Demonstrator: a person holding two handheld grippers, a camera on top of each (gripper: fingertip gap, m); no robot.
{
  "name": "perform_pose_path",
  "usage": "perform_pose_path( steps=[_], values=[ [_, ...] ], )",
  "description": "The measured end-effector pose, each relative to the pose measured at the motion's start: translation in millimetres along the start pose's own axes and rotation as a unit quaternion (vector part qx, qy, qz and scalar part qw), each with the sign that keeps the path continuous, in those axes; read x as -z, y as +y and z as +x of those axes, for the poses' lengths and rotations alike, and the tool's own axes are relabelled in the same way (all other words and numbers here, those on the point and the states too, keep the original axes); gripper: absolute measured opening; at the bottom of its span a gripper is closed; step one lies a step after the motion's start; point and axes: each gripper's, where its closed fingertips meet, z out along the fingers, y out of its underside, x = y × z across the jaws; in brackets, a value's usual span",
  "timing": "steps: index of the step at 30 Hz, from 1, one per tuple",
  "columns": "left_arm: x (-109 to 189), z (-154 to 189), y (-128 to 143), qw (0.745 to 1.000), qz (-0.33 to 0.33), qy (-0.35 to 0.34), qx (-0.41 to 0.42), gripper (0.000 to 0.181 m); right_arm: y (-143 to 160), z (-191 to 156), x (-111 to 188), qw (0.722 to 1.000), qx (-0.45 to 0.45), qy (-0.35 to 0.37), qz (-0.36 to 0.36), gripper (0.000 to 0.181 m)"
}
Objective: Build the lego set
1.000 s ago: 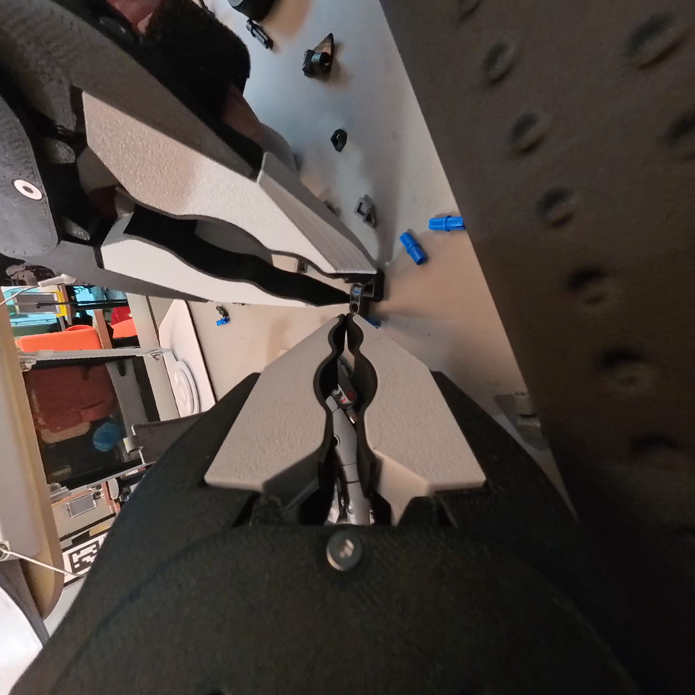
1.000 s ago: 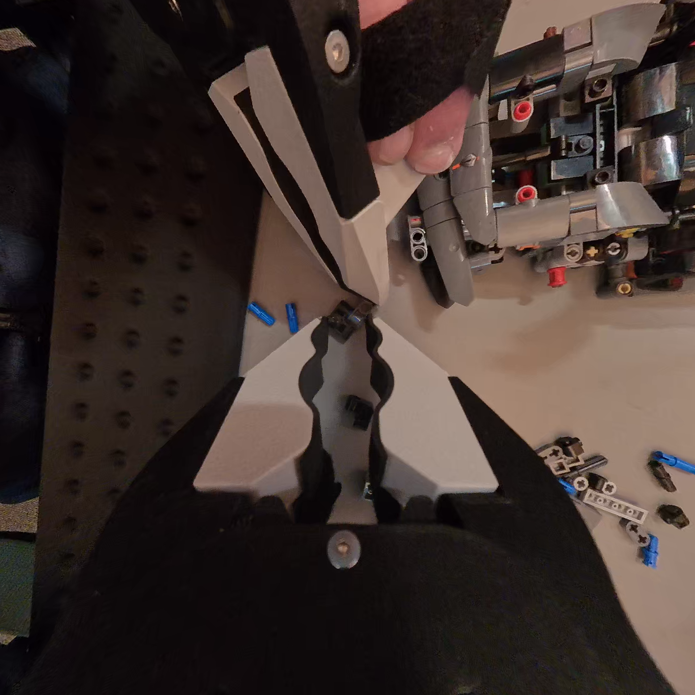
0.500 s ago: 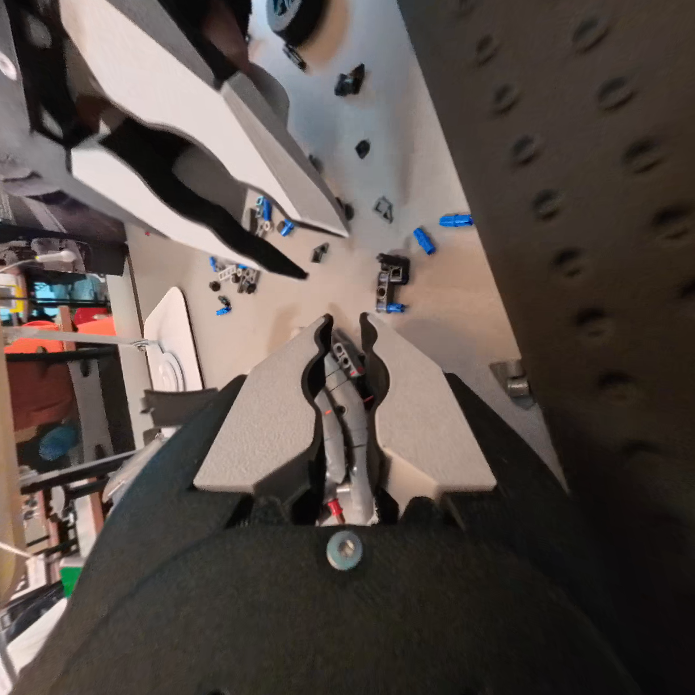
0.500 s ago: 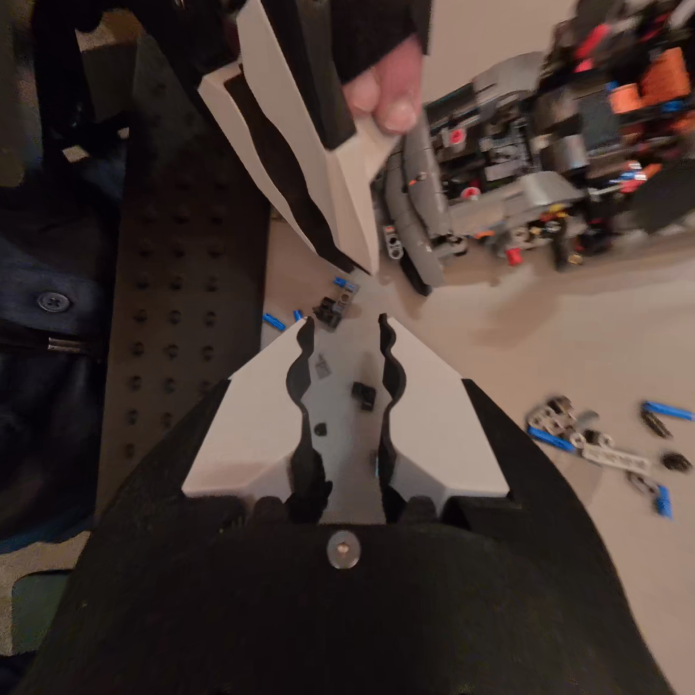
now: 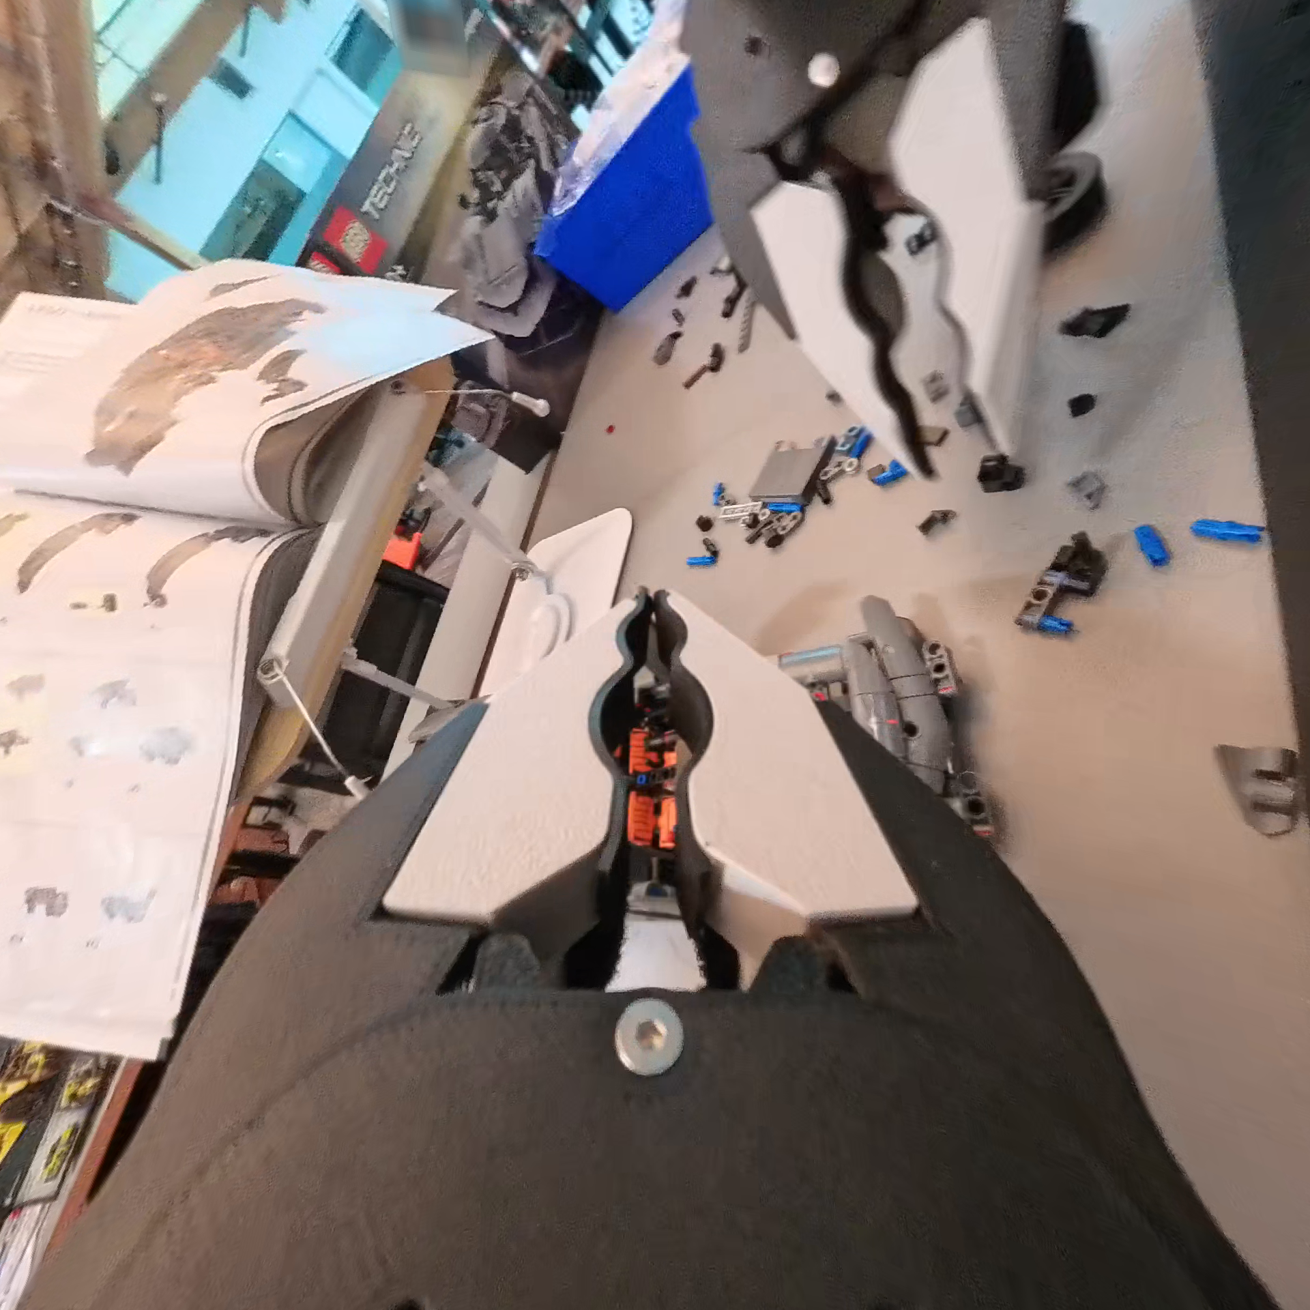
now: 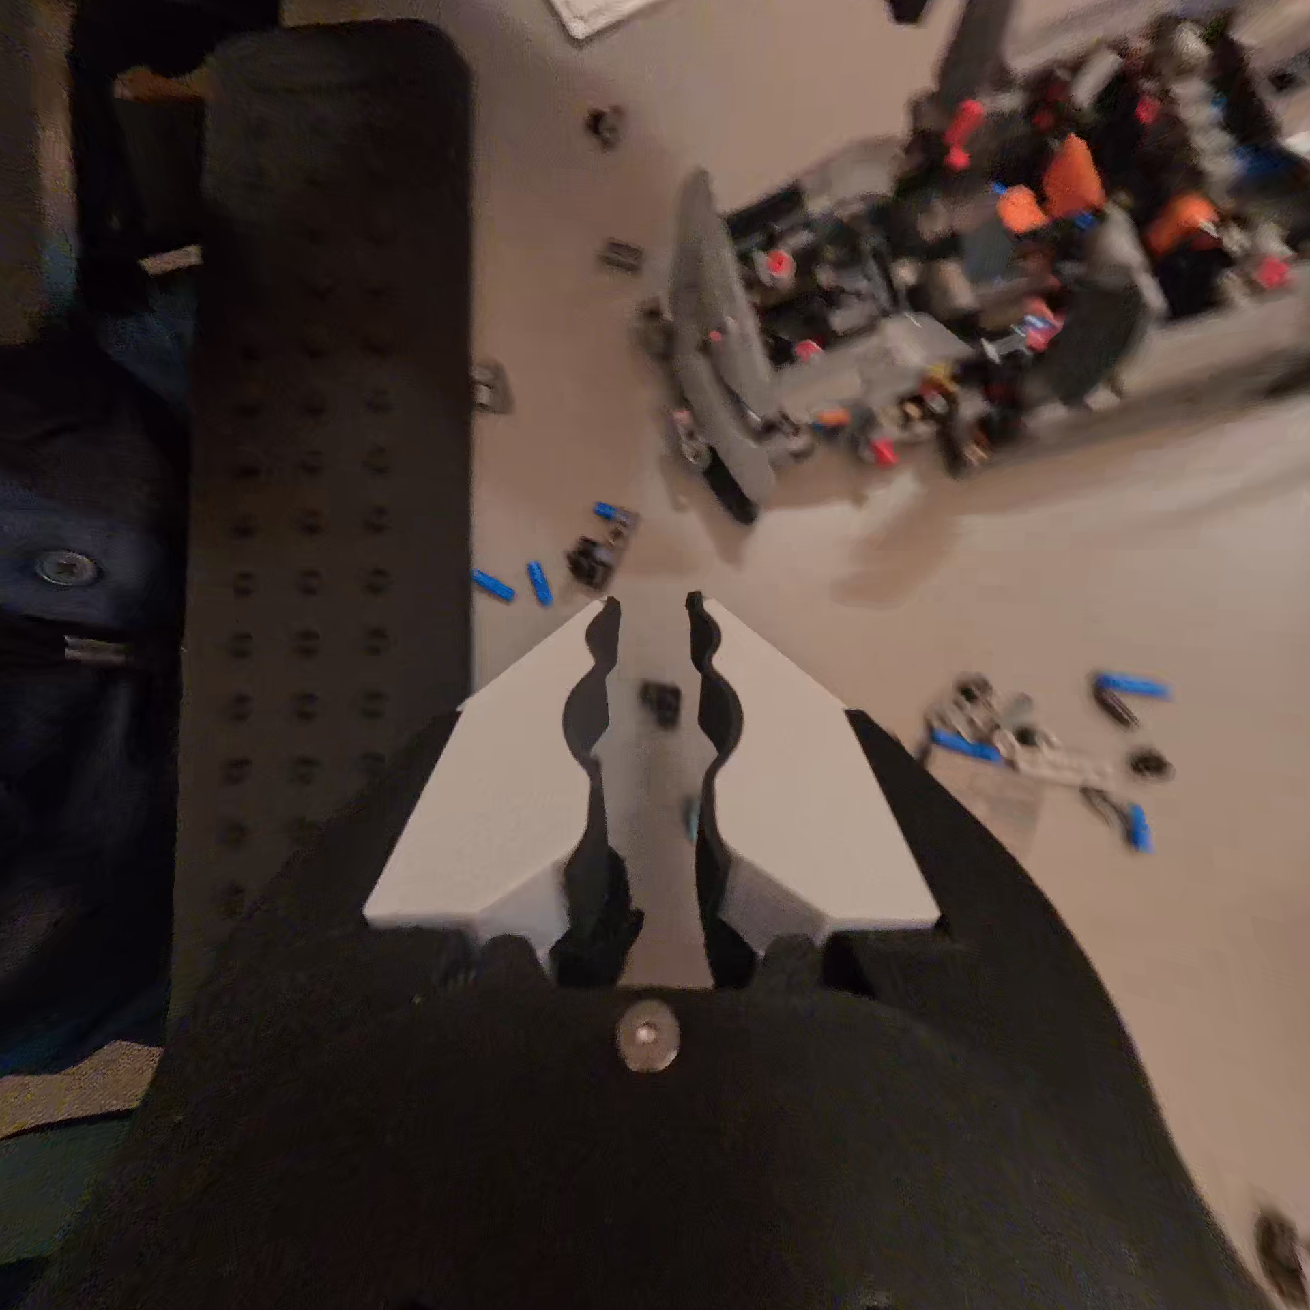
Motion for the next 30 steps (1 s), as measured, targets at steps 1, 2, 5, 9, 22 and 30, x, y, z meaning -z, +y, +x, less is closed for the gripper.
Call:
perform_pose_path(
  steps=[1,2,5,9,22,30],
  values=[
    [0.3,-2.7,0.6,1.000,0.001,-0.007,0.002,0.000,-7.2,-9.2,-10.6,1.000,0.008,-0.014,-0.001,0.019],
    [0.8,-5.9,0.5,1.000,0.003,-0.017,0.001,0.000,-12.9,-16.9,-21.0,1.000,0.024,-0.020,-0.007,0.022],
    [1.3,-14.3,2.7,0.999,0.000,-0.042,0.005,0.000,-29.2,-39.2,-48.7,0.997,0.061,-0.048,-0.018,0.019],
    [2.8,-19.2,5.3,0.999,0.004,-0.050,0.019,0.000,-35.8,-50.1,-81.7,0.994,0.074,-0.060,-0.049,0.016],
    [1.0,-15.3,4.9,0.999,0.001,-0.051,0.009,0.000,-42.6,-58.2,-92.1,0.992,0.055,-0.103,-0.047,0.000],
    [-1.8,-13.8,9.1,0.999,-0.008,-0.048,0.006,0.000,-32.7,-49.1,-83.8,0.993,0.056,-0.083,-0.055,0.000]
  ],
)
